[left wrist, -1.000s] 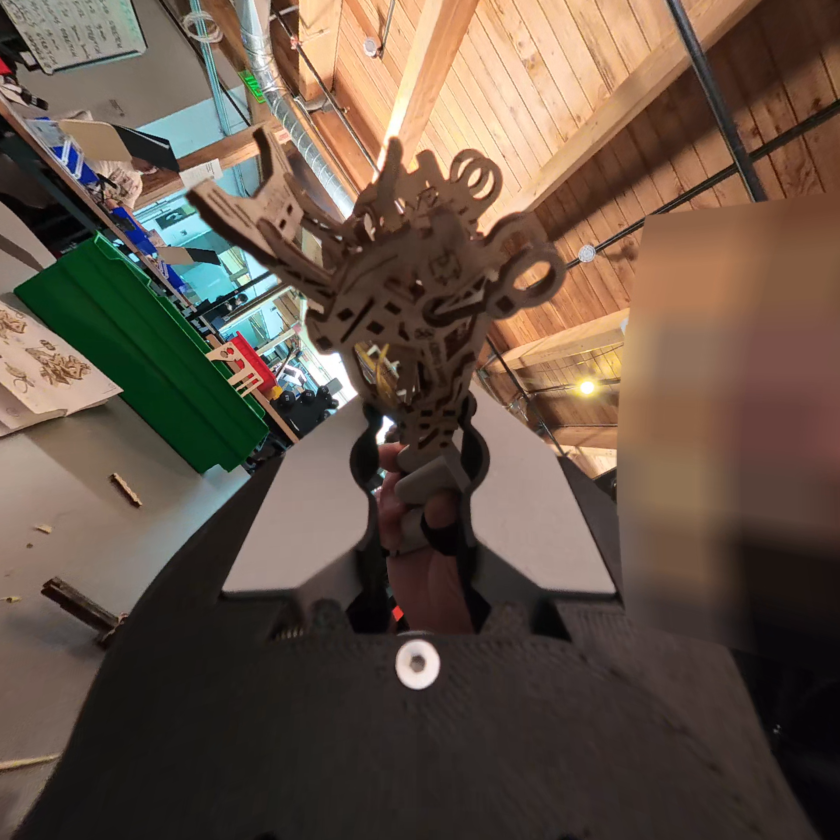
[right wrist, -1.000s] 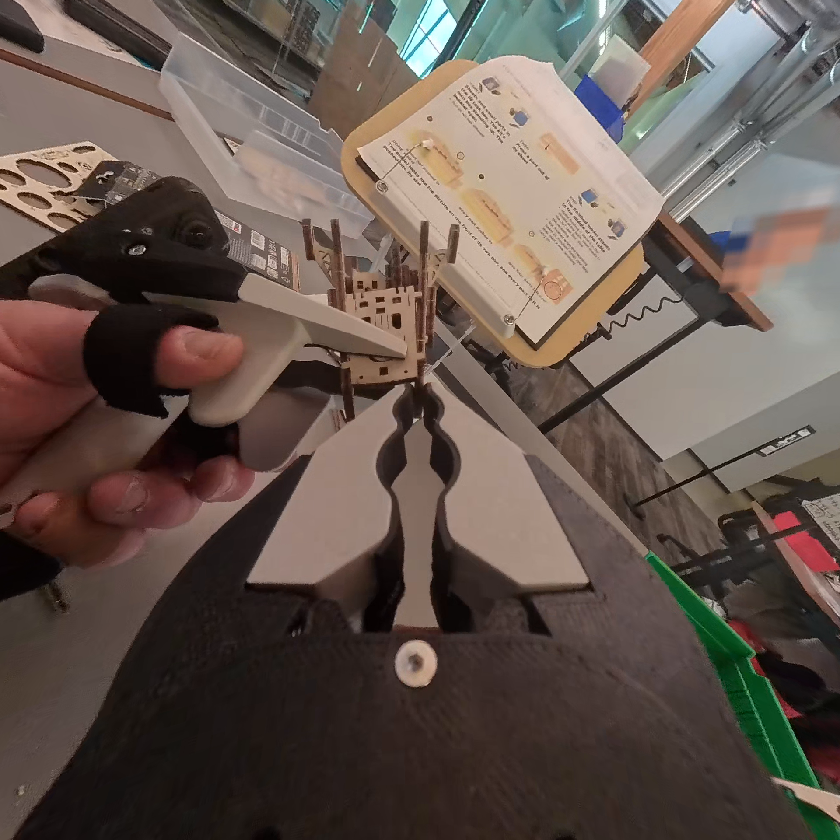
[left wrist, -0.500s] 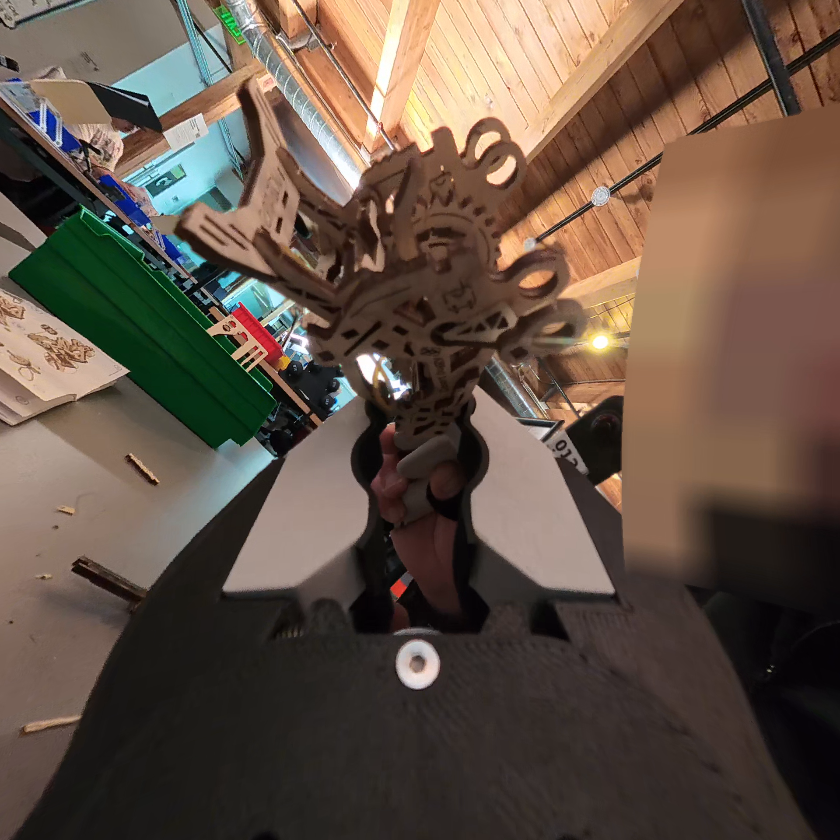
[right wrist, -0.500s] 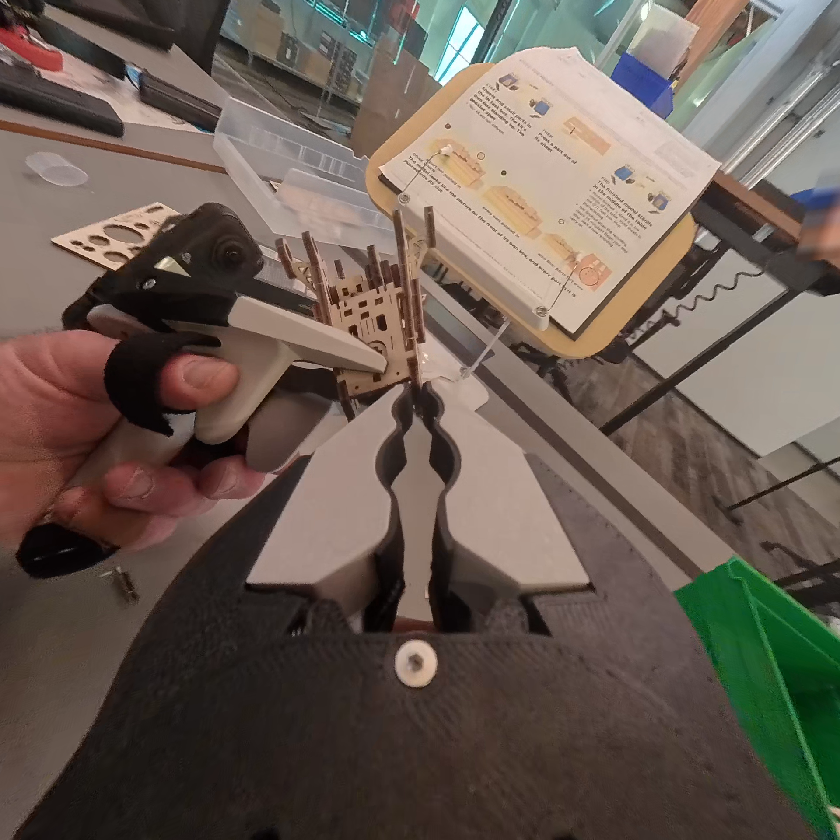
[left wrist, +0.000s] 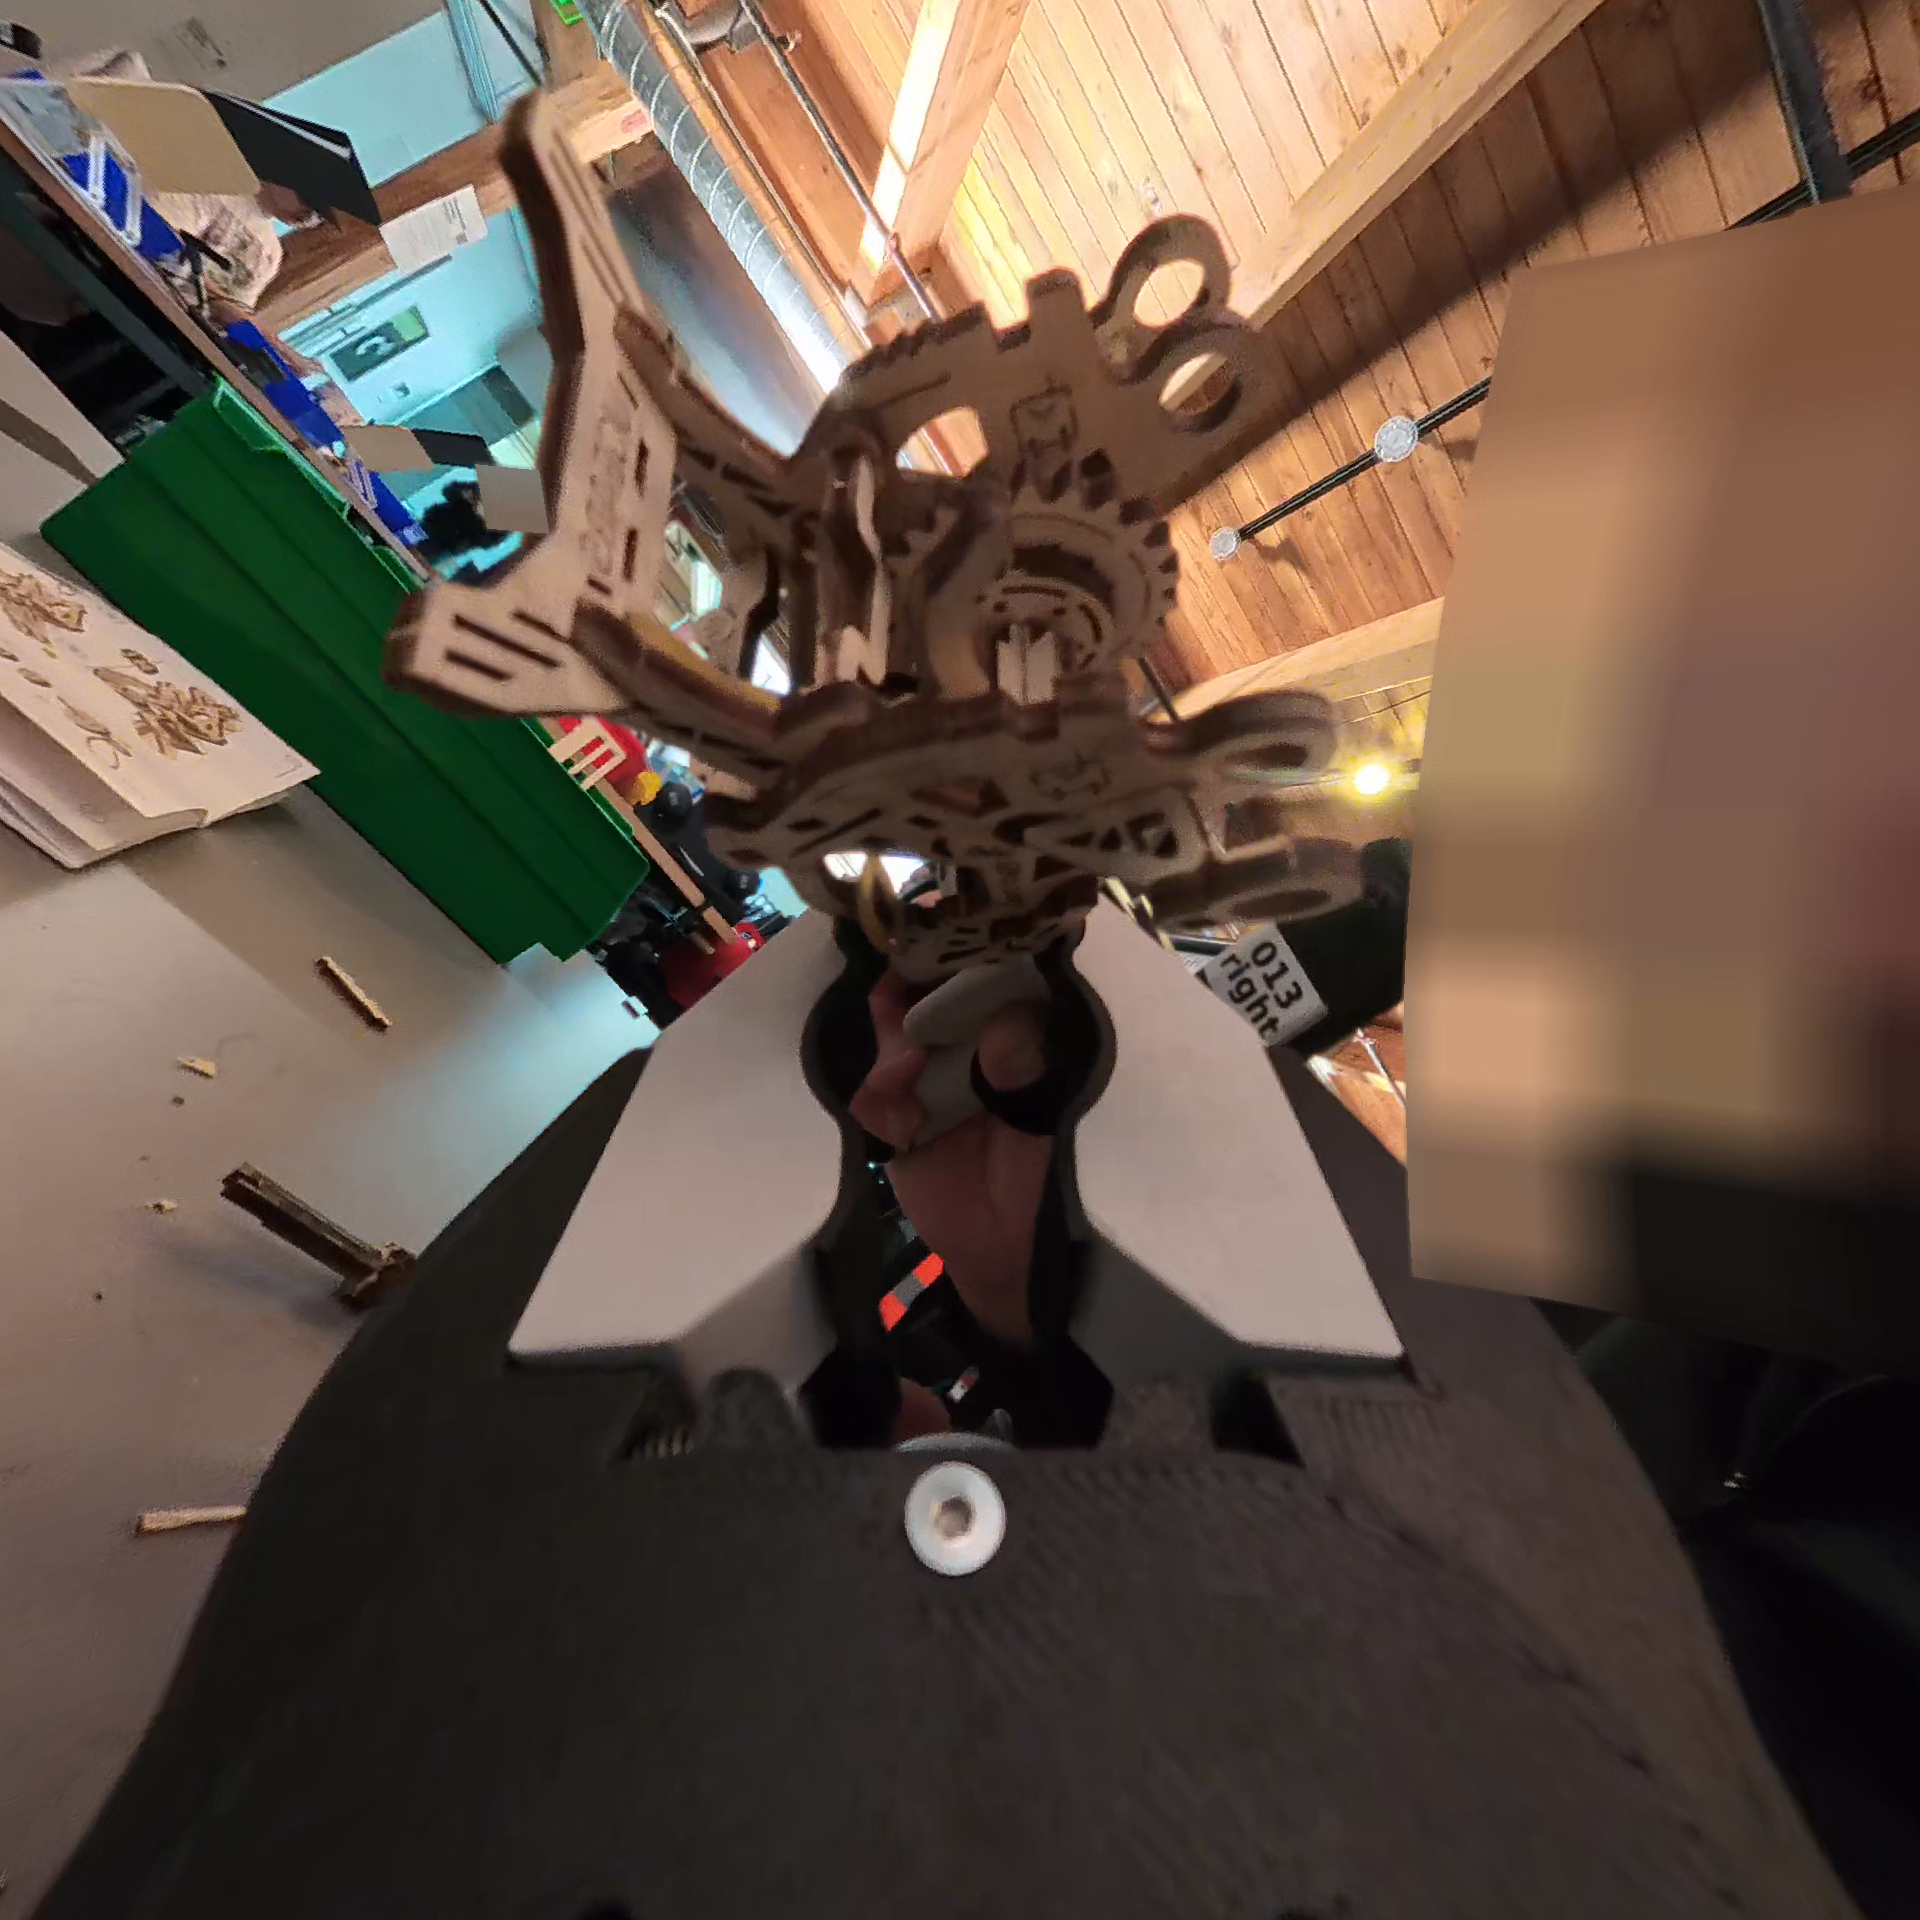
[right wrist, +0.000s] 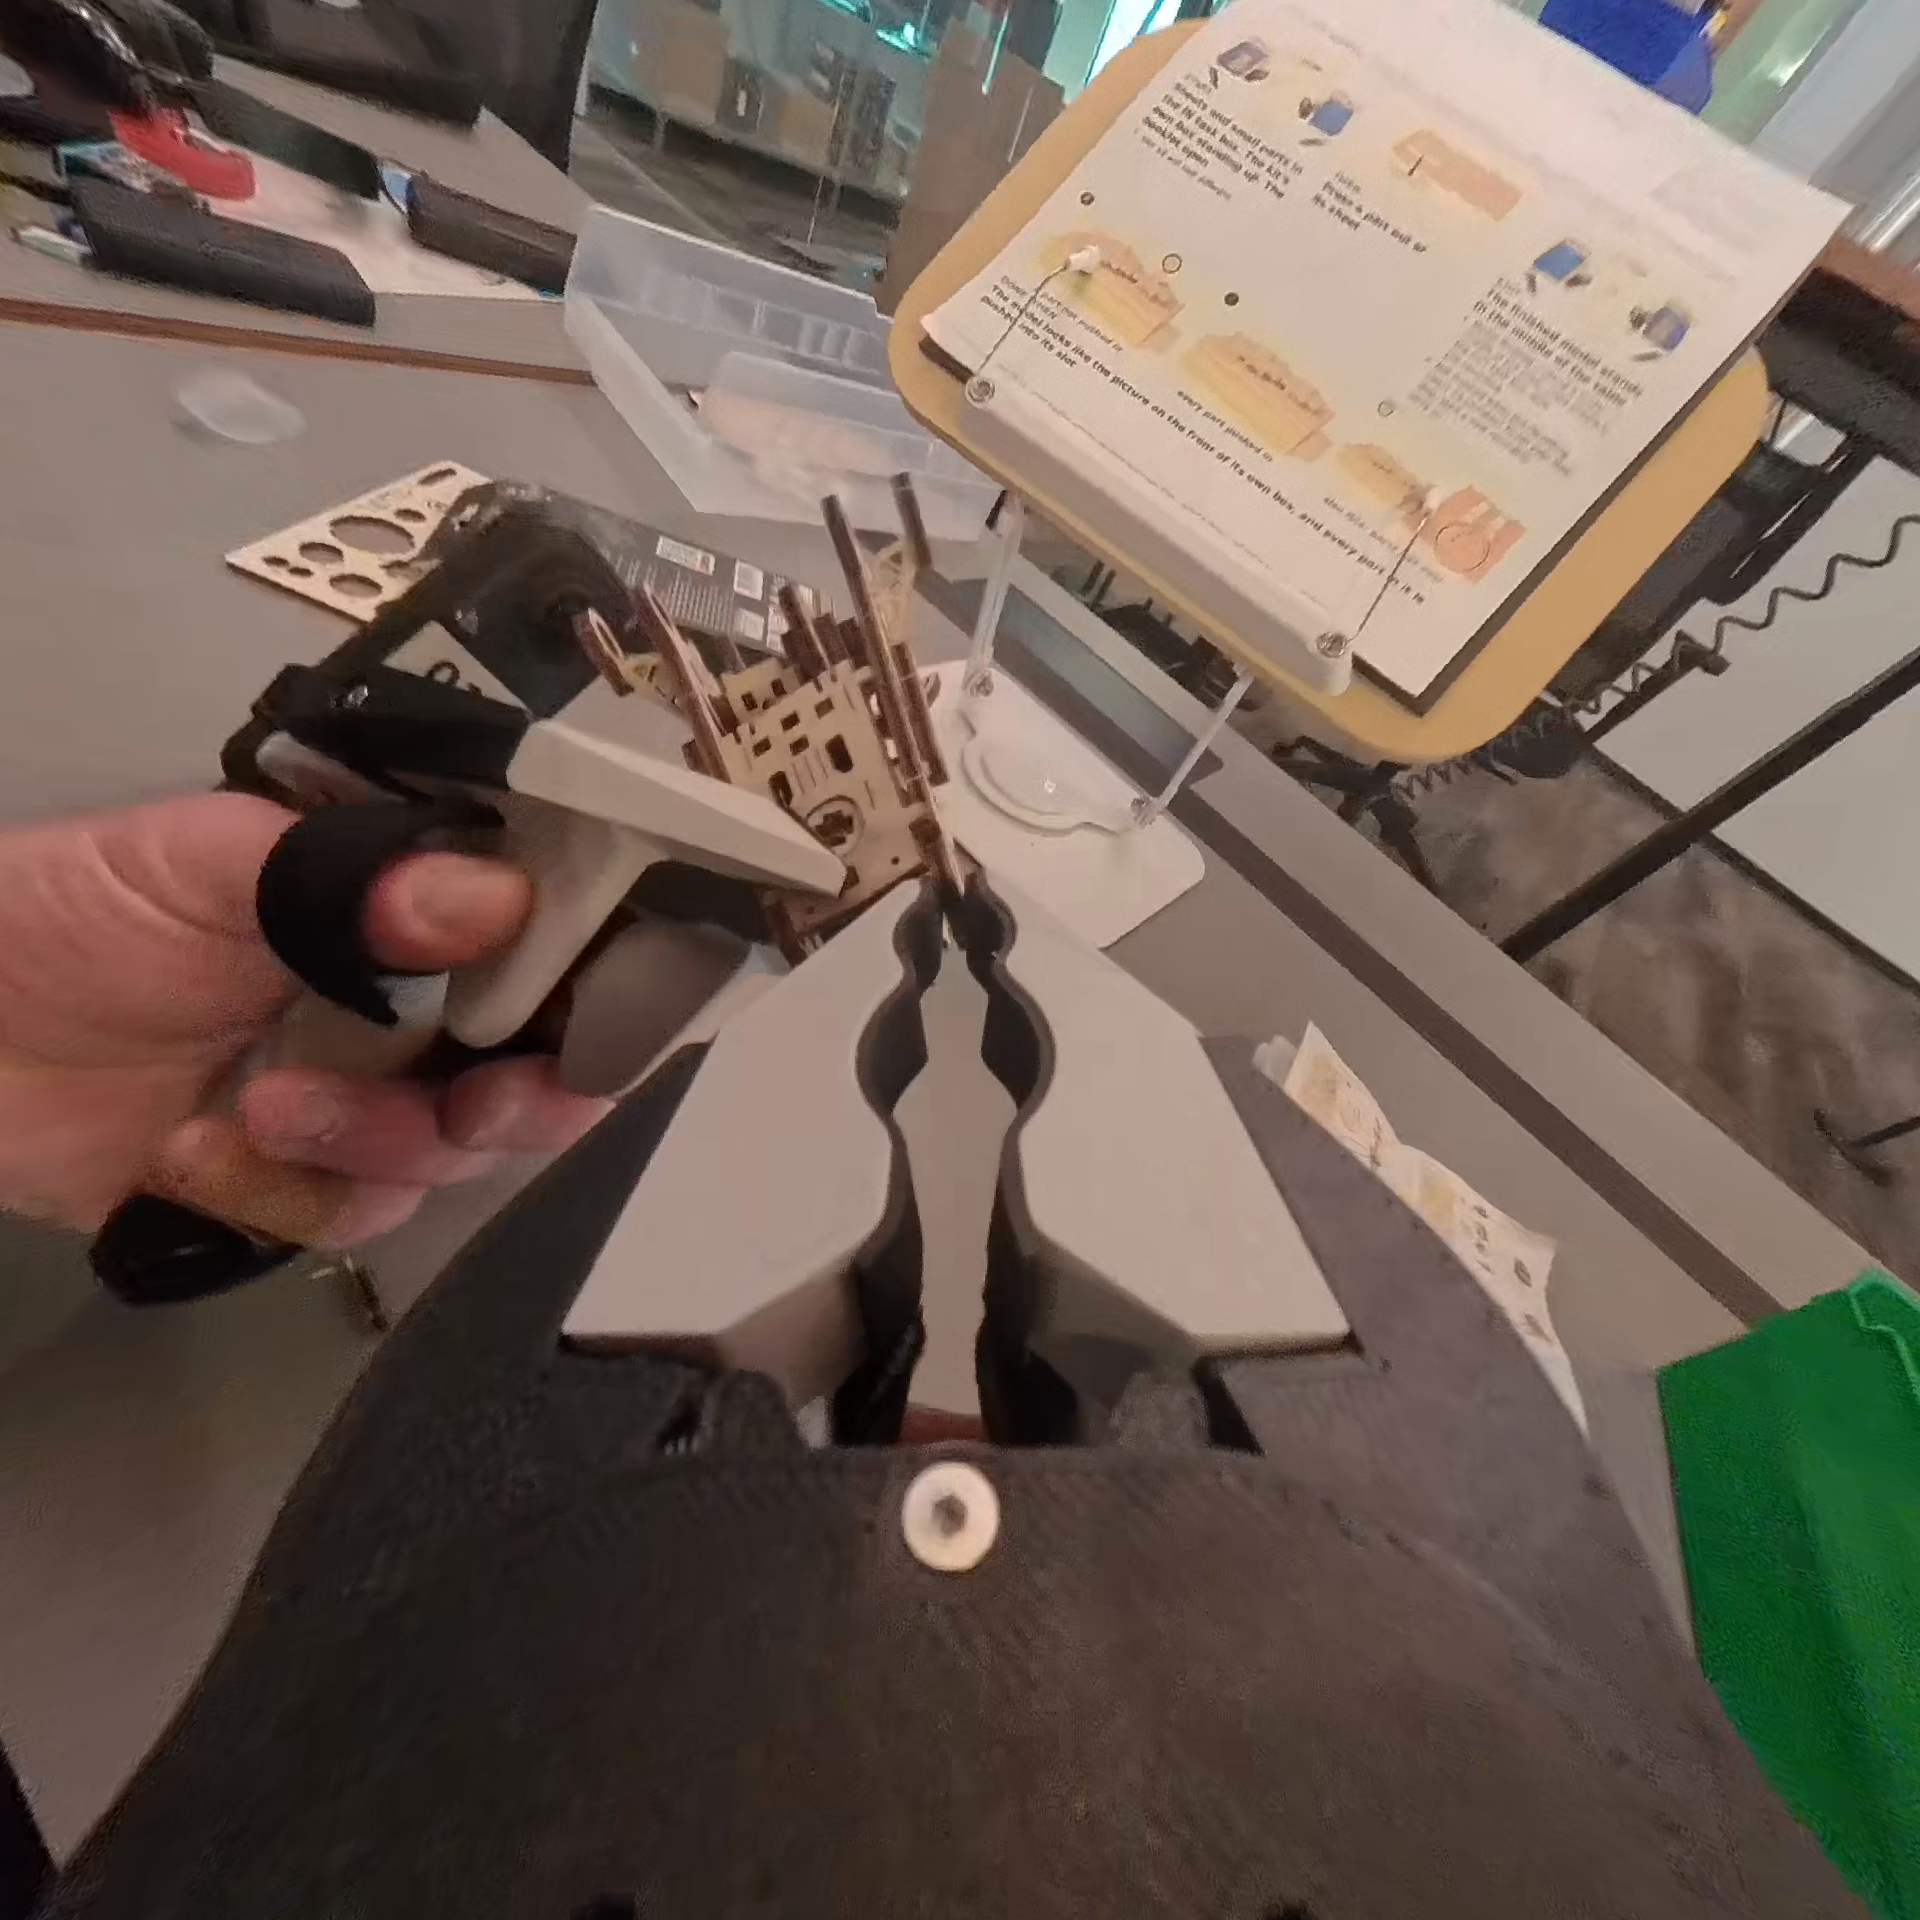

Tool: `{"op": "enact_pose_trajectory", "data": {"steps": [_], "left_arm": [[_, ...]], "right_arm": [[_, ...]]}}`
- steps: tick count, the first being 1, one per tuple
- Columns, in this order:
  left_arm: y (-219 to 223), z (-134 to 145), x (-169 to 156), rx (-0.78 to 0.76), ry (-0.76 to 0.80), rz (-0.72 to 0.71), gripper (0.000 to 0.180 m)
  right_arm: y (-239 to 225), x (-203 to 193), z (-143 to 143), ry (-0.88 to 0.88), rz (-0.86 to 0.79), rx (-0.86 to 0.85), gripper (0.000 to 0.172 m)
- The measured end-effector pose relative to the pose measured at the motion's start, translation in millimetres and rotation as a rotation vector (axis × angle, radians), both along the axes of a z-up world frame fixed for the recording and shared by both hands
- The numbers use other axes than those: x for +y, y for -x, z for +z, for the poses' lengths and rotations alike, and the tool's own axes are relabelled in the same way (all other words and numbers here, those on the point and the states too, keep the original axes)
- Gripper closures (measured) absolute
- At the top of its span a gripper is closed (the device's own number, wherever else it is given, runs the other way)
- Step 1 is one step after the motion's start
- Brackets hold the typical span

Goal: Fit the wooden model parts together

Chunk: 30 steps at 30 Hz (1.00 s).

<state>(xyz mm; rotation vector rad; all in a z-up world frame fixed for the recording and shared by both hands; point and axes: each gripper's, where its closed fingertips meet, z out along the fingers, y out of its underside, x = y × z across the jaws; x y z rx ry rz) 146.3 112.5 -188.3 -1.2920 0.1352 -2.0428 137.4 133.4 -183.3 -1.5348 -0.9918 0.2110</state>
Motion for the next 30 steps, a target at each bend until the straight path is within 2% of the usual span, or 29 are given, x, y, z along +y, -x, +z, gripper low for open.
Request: {"op": "enact_pose_trajectory", "data": {"steps": [2, 5, 11, 14, 18, 25, 30], "left_arm": [[1.3, 0.0, -1.1, -0.002, -0.019, -0.006, 0.154], [-0.8, -2.9, 0.5, 0.029, -0.025, -0.002, 0.154], [-3.2, -10.6, 4.3, 0.059, -0.029, -0.009, 0.153], [-4.8, -12.9, 5.9, 0.086, -0.034, -0.014, 0.153], [-6.3, -14.5, 7.6, 0.09, -0.02, -0.018, 0.153], [-6.3, -11.5, 7.1, 0.092, -0.058, -0.03, 0.153], [-7.0, -8.3, 7.7, 0.076, -0.071, -0.044, 0.154]], "right_arm": [[1.4, -0.7, 0.1, 0.034, 0.012, 0.028, 0.17], [0.5, 1.7, -2.6, 0.17, 0.042, 0.18, 0.169], [-1.7, 5.0, -10.5, 0.226, 0.051, 0.197, 0.169], [-3.3, 6.0, -13.0, 0.3, 0.073, 0.266, 0.169], [-4.9, 7.4, -14.5, 0.302, 0.068, 0.26, 0.168], [-4.7, 6.8, -11.1, 0.368, 0.096, 0.364, 0.168], [-5.6, 6.7, -7.1, 0.339, 0.095, 0.376, 0.168]]}}
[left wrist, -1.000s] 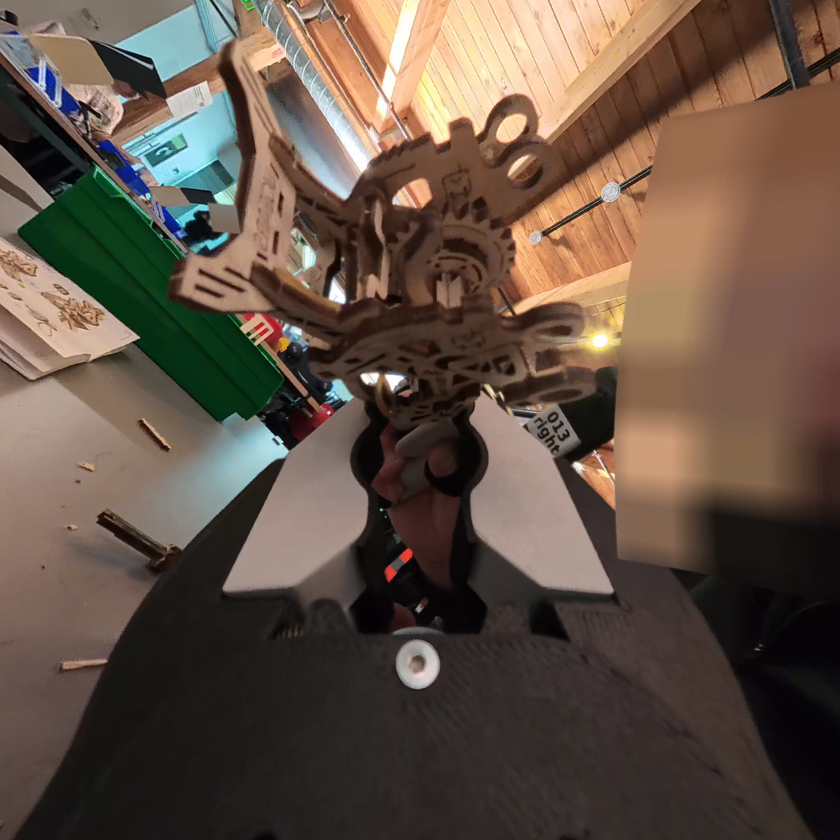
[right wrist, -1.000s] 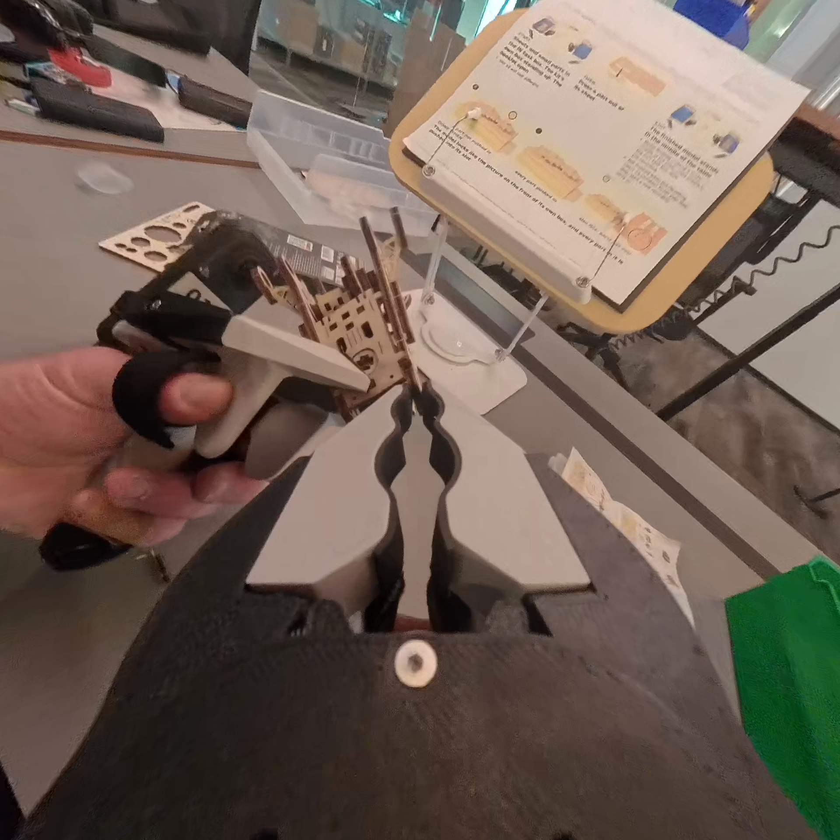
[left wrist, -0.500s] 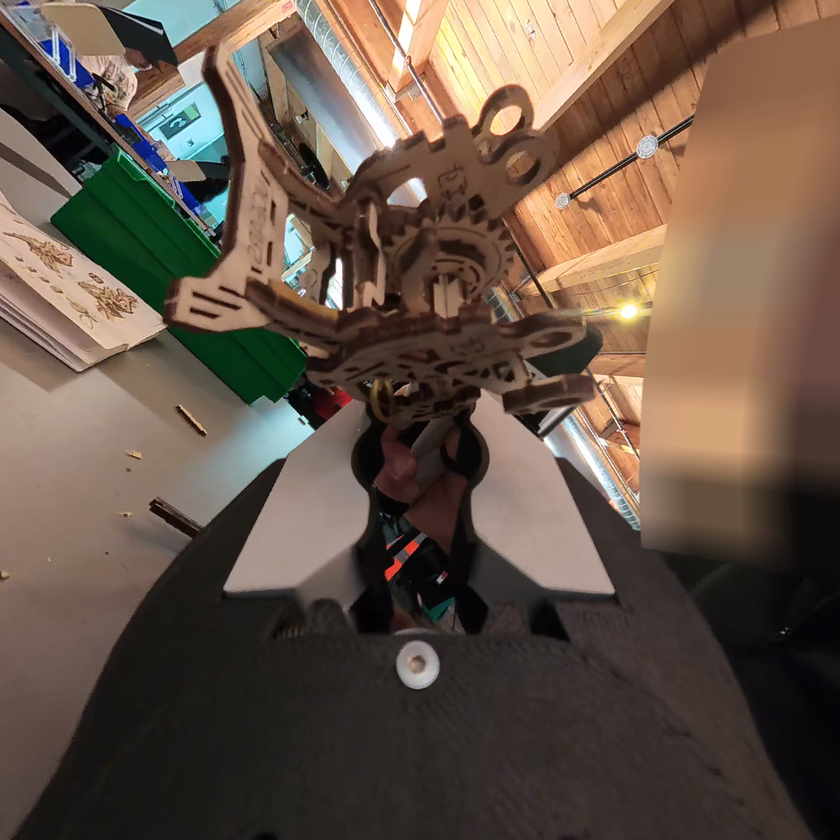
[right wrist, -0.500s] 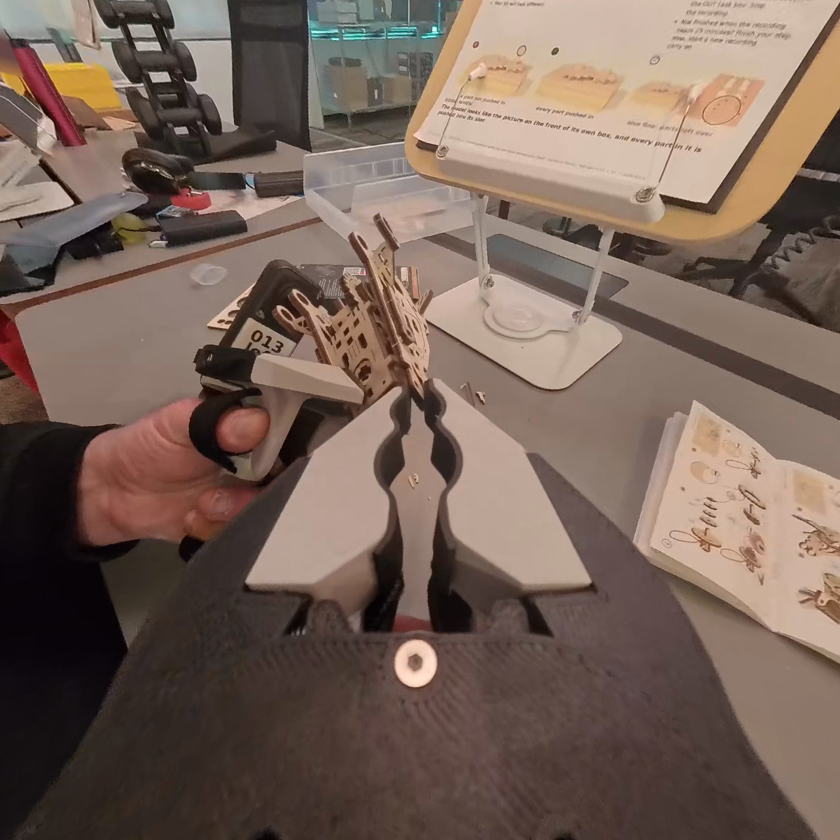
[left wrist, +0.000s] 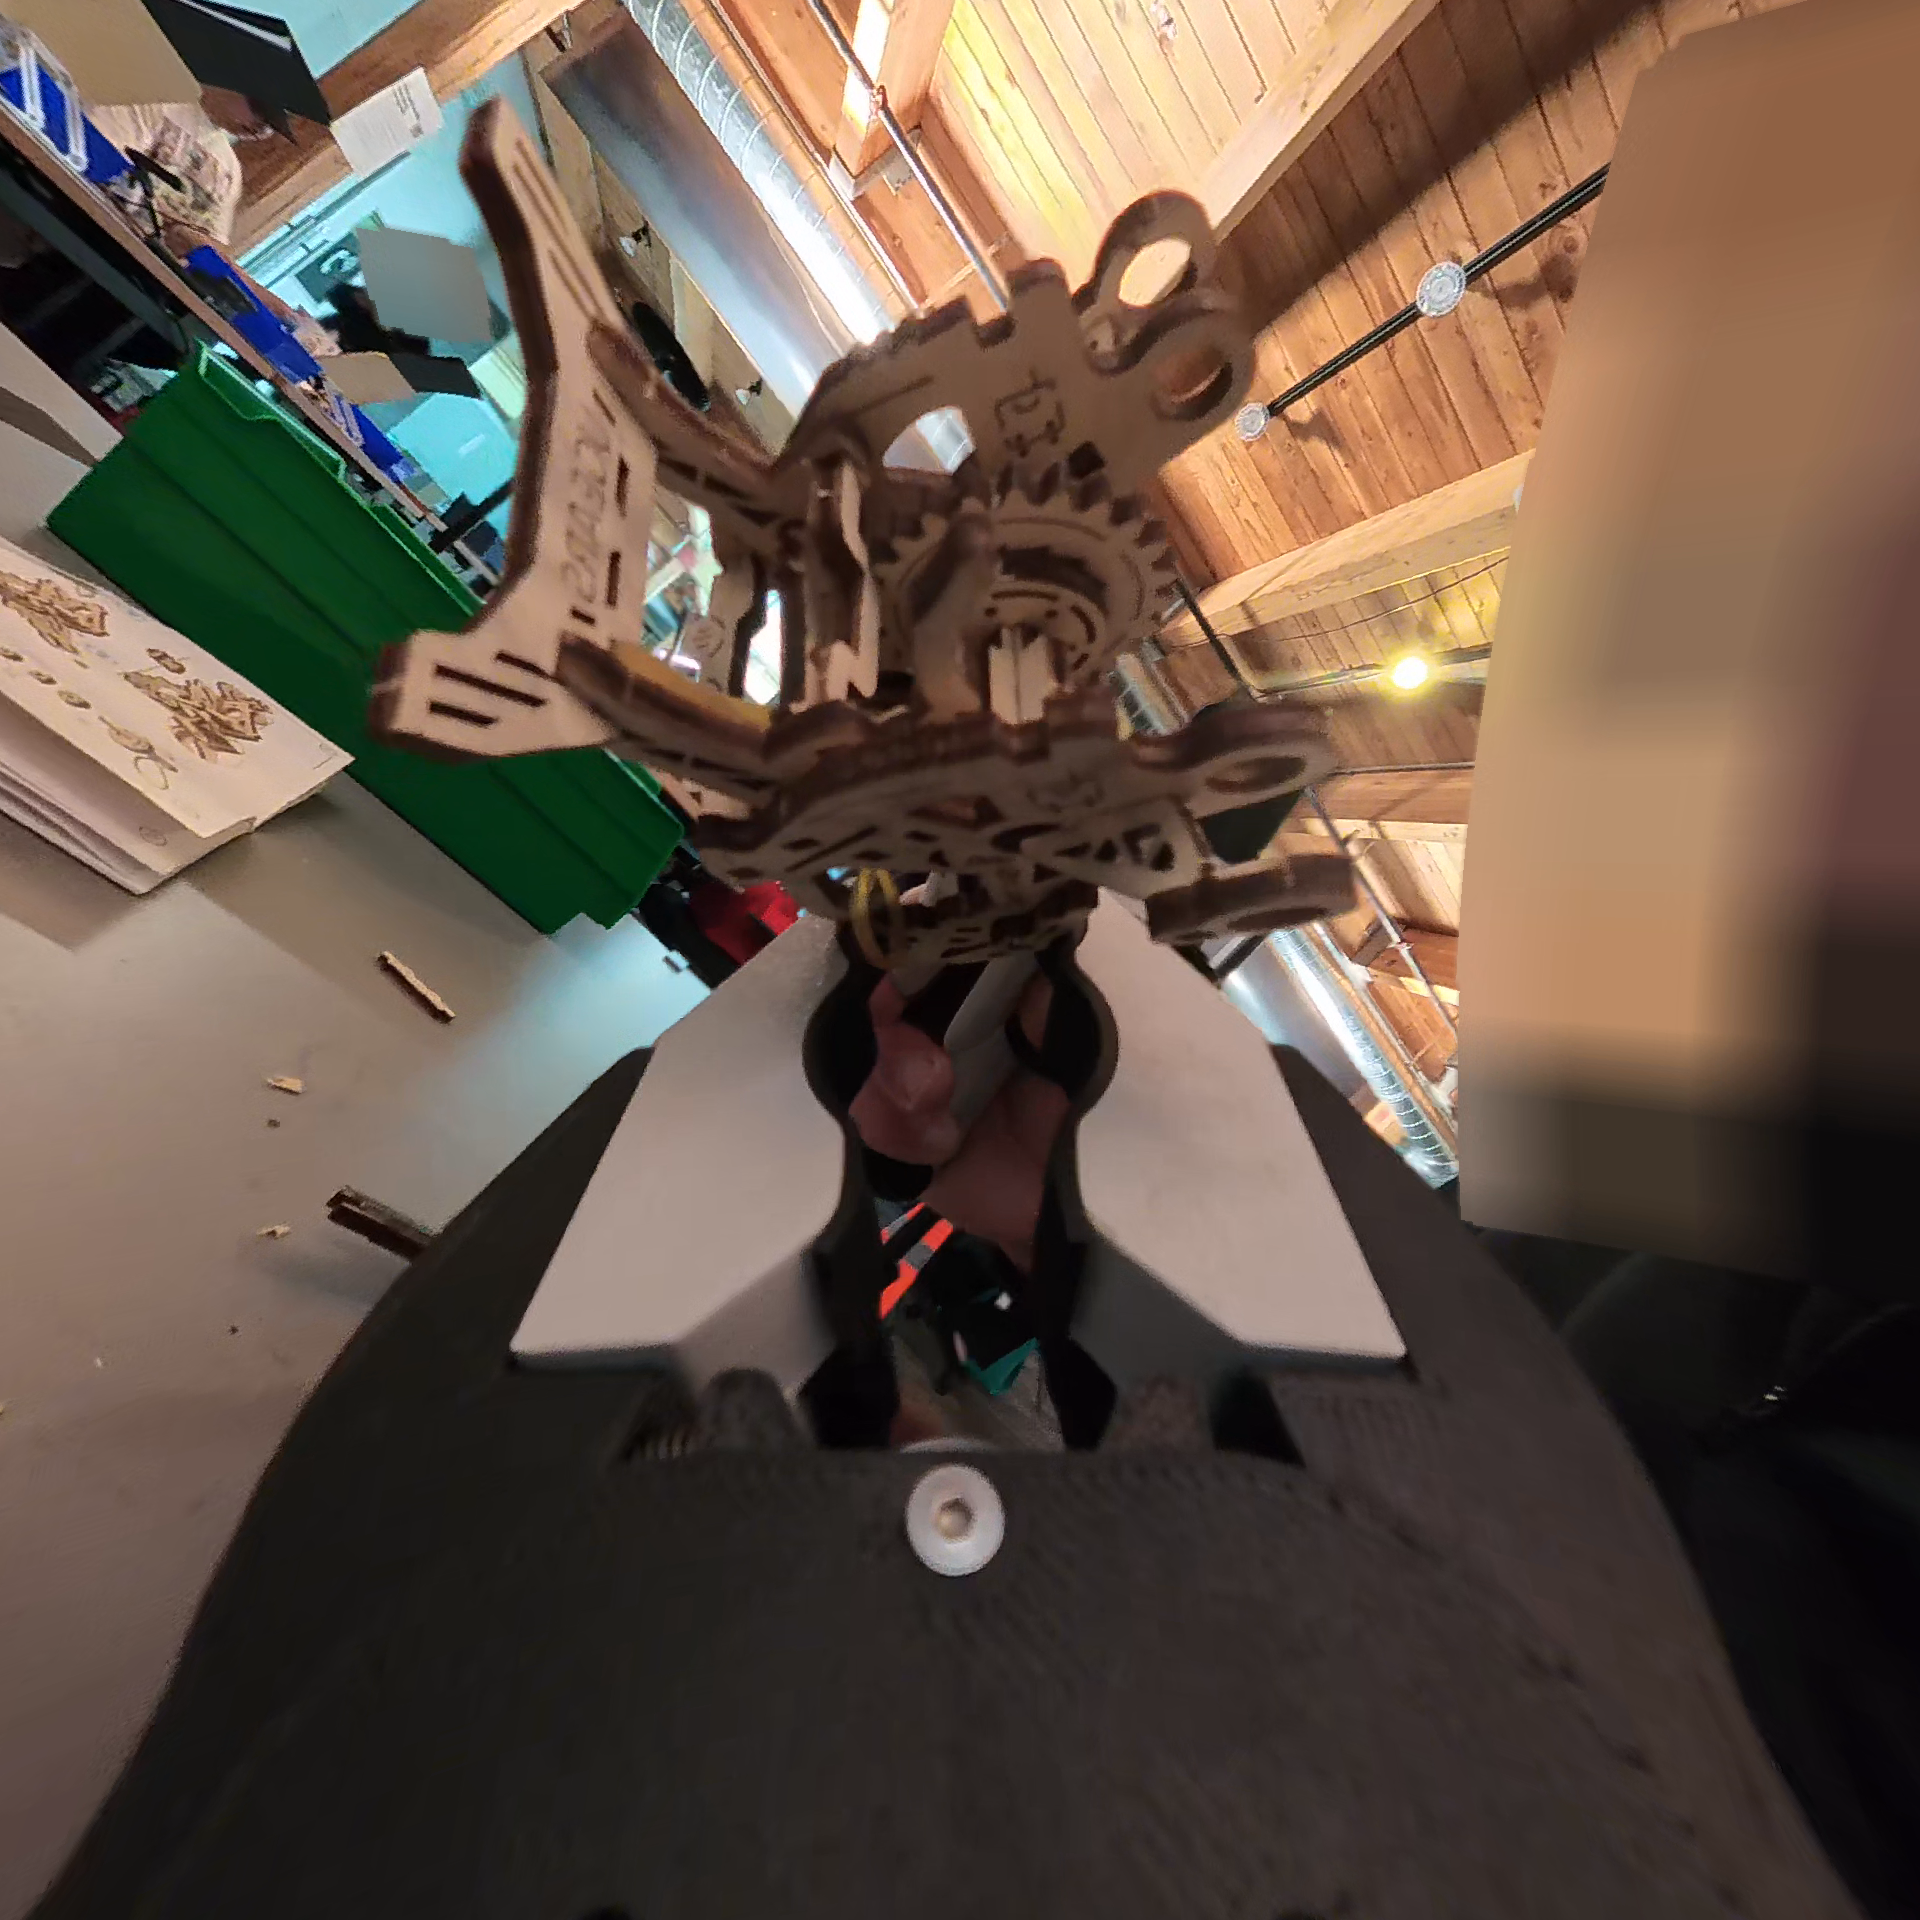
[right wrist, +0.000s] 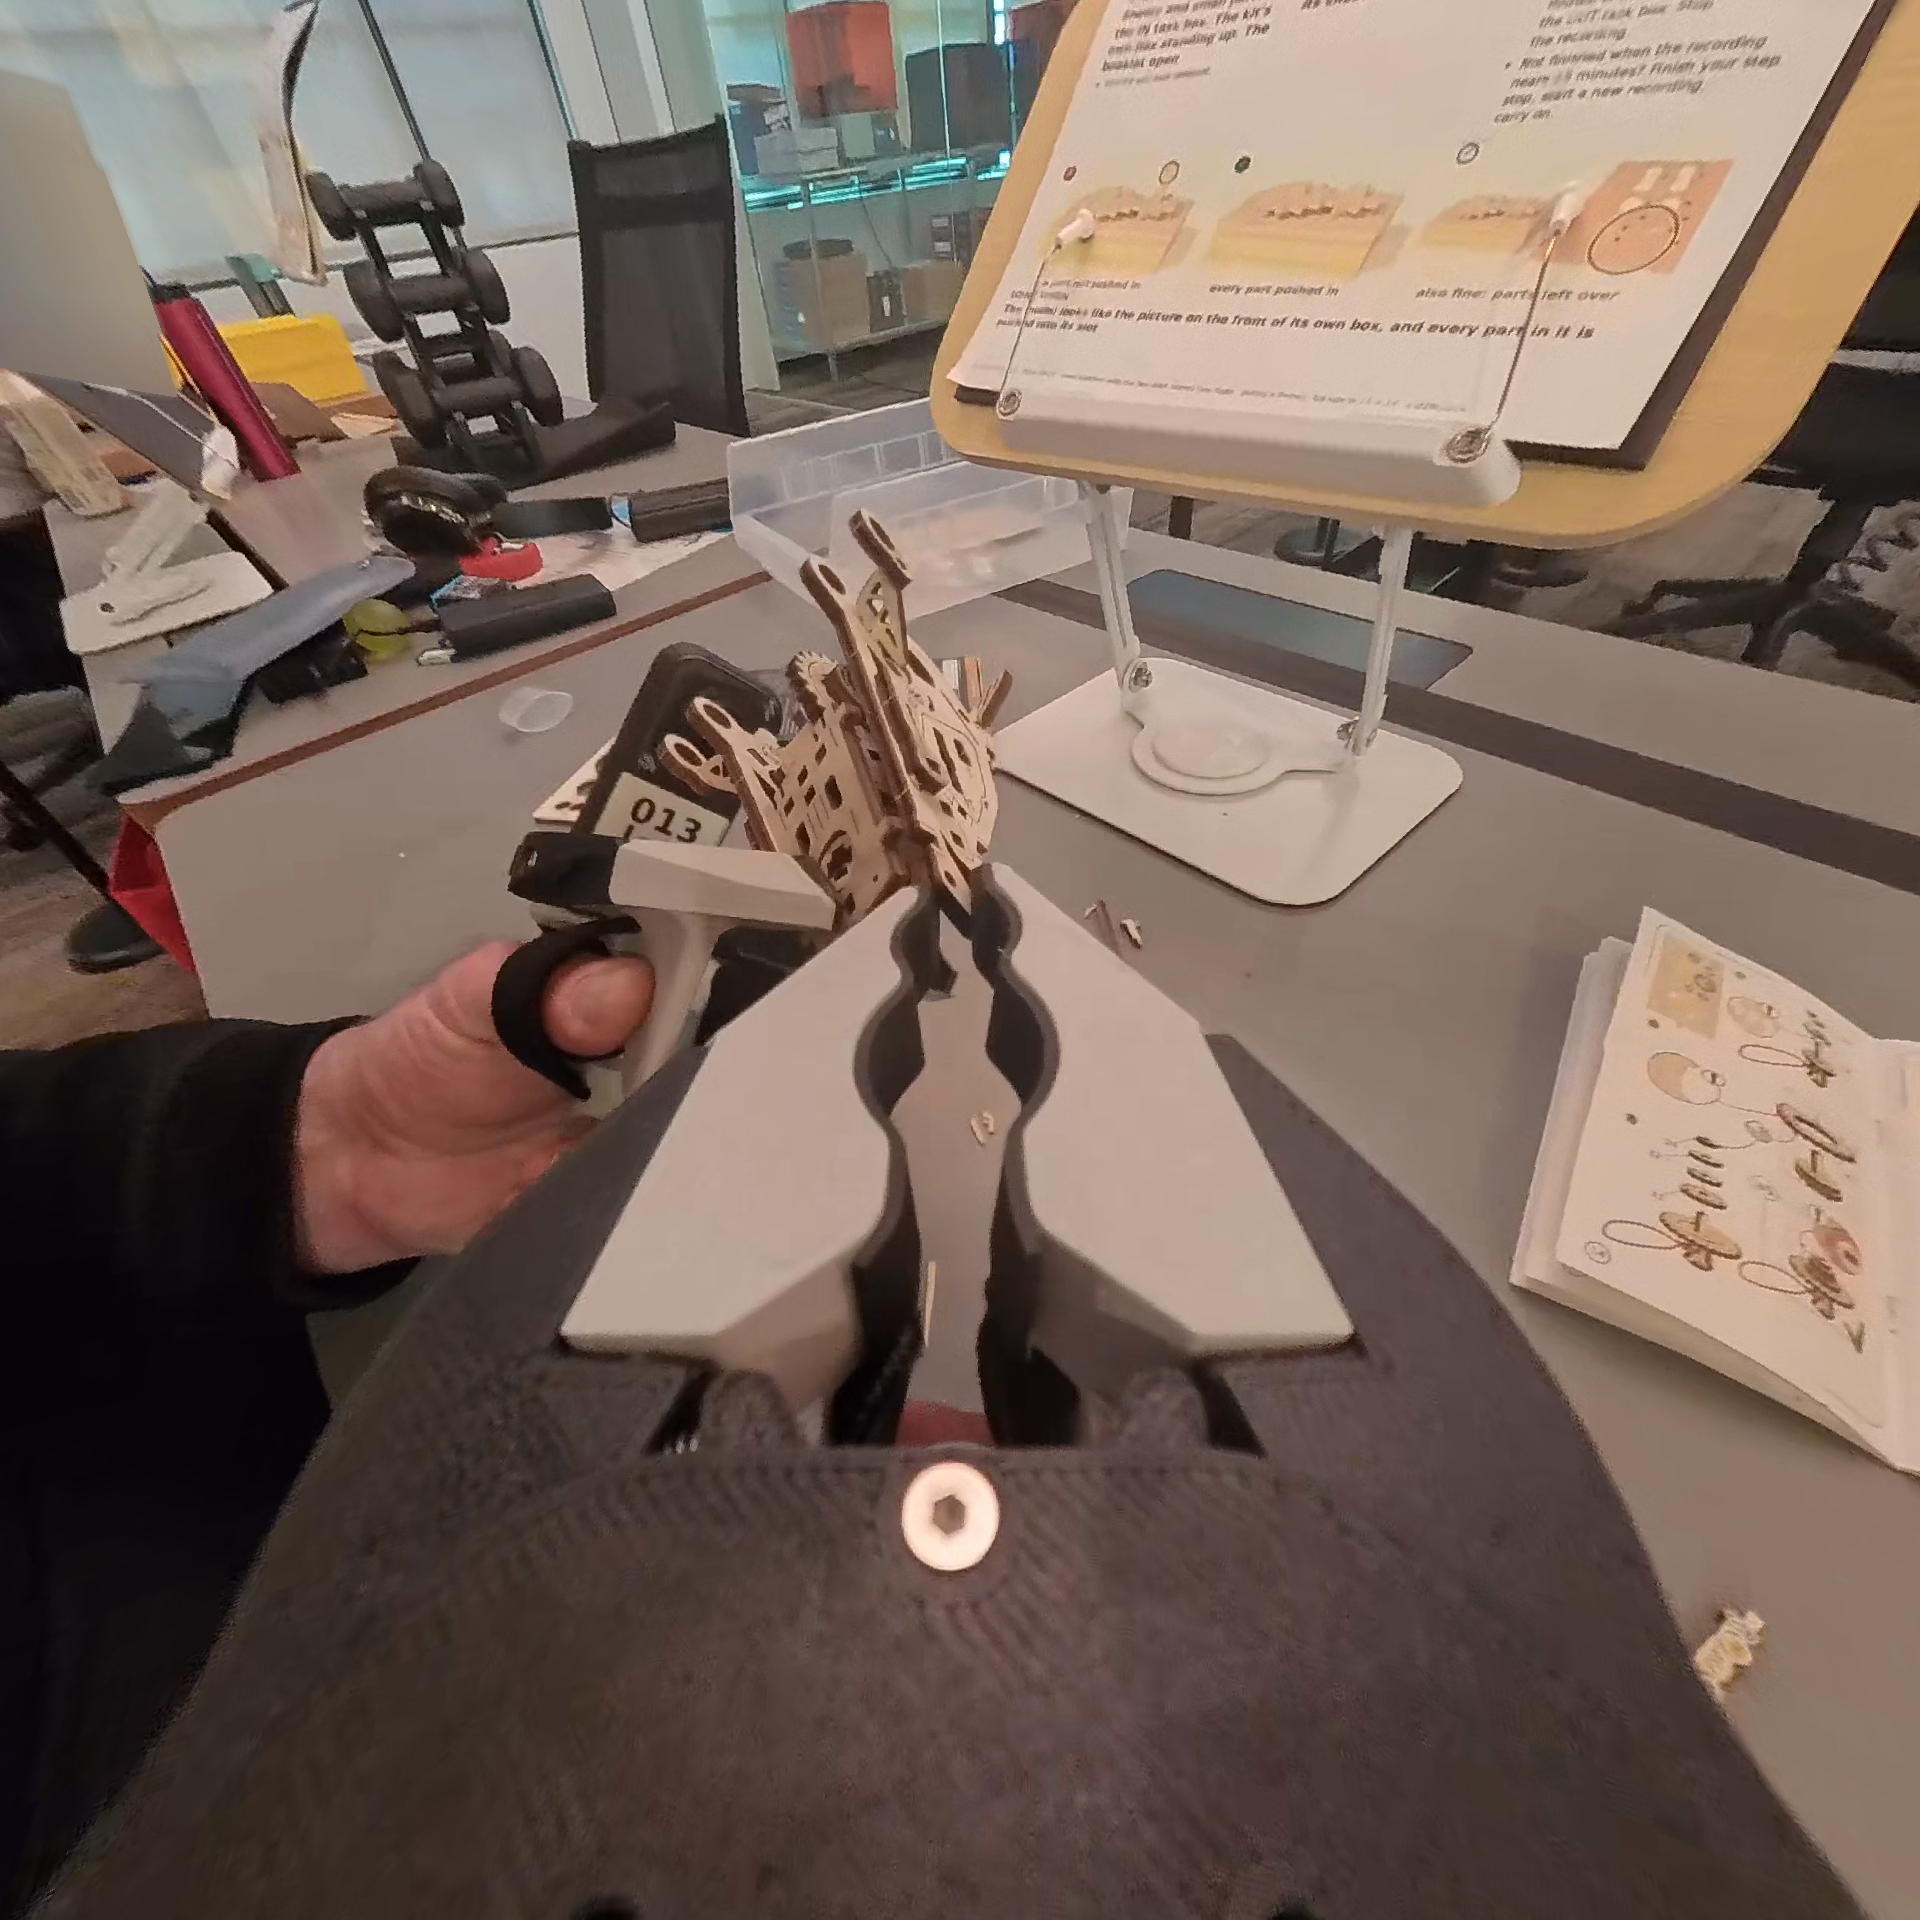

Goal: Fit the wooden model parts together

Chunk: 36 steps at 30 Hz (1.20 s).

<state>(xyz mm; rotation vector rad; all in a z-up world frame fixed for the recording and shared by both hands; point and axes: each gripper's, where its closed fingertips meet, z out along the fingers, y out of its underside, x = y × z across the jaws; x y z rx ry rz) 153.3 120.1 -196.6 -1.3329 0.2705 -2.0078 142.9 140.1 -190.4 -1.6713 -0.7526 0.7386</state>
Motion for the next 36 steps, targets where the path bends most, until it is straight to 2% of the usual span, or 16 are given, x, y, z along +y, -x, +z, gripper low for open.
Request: {"op": "enact_pose_trajectory", "data": {"steps": [8, 17, 18, 19, 21, 28, 31, 36], "left_arm": [[-0.7, 8.4, -2.2, -0.066, -0.044, -0.034, 0.153], [-3.9, 20.8, -7.7, -0.021, -0.161, -0.033, 0.154], [-2.6, 22.0, -6.4, -0.02, -0.161, -0.024, 0.153], [-0.3, 23.0, -6.1, -0.027, -0.162, -0.026, 0.154], [2.8, 22.1, -3.3, -0.016, -0.164, -0.012, 0.153], [-8.7, 22.4, -15.1, 0.064, -0.247, -0.058, 0.153], [-11.5, 21.5, -19.7, 0.093, -0.273, -0.074, 0.153], [-13.7, 17.3, -27.4, 0.132, -0.309, -0.124, 0.153]], "right_arm": [[0.1, -2.7, 9.8, 0.027, 0.036, 0.107, 0.168], [-7.6, -14.3, 19.0, -0.074, 0.09, -0.073, 0.164], [-9.8, -19.0, 19.3, -0.053, 0.14, -0.072, 0.161], [-12.9, -22.8, 20.2, -0.028, 0.185, -0.069, 0.144], [-20.1, -20.8, 26.1, -0.073, 0.167, -0.113, 0.134], [5.8, -22.2, 53.6, -0.16, 0.213, -0.127, 0.142], [12.7, -22.7, 42.4, -0.108, 0.283, -0.171, 0.155], [13.5, -26.5, 39.1, -0.035, 0.37, -0.123, 0.152]]}}
